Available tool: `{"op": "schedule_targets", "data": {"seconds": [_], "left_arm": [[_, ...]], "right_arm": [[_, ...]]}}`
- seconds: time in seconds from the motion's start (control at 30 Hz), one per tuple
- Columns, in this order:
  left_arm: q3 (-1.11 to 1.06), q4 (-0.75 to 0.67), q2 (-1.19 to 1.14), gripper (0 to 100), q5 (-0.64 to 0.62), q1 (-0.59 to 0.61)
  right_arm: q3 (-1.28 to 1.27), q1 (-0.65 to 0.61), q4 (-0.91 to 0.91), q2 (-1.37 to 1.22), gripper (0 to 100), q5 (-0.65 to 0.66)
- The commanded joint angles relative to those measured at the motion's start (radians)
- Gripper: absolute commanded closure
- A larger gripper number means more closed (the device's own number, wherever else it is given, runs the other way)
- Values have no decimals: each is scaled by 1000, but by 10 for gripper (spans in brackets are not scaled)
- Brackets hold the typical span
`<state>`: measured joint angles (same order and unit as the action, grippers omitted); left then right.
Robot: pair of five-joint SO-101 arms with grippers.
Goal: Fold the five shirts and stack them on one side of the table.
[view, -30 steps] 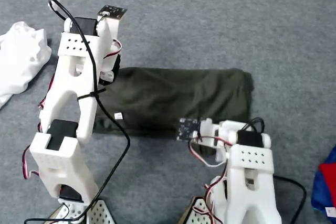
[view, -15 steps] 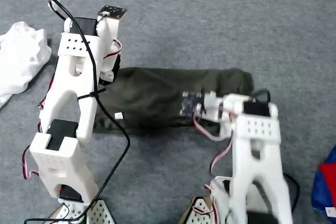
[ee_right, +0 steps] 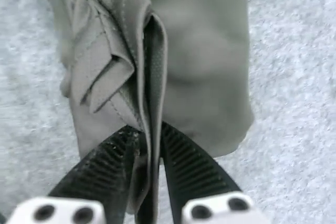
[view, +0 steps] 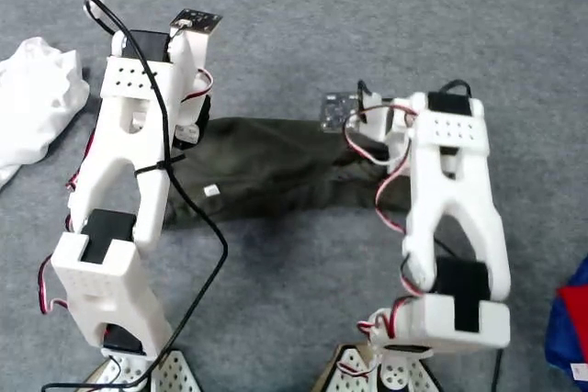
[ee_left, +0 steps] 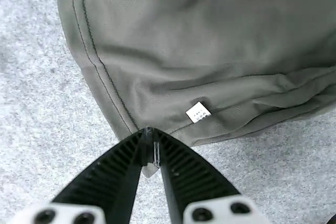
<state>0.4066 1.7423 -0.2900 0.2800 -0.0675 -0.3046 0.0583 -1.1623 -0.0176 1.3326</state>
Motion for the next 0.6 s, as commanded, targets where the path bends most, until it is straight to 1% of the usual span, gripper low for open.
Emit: {"op": "schedule_targets", "data": {"seconds": [0.0, 0.23, 0.3, 0.4, 0.57], "left_arm": [[37, 17, 58, 981, 8, 2], [37, 17, 58, 981, 8, 2], [37, 17, 58, 981, 8, 2], [37, 17, 58, 981, 8, 2], [37, 17, 58, 981, 8, 0]], "right_arm": [[65, -31, -6, -30, 994, 6], [65, -104, 20, -41, 989, 3], [65, -108, 44, -41, 961, -2], [64, -108, 46, -36, 857, -41], [62, -104, 41, -35, 665, -68]]}}
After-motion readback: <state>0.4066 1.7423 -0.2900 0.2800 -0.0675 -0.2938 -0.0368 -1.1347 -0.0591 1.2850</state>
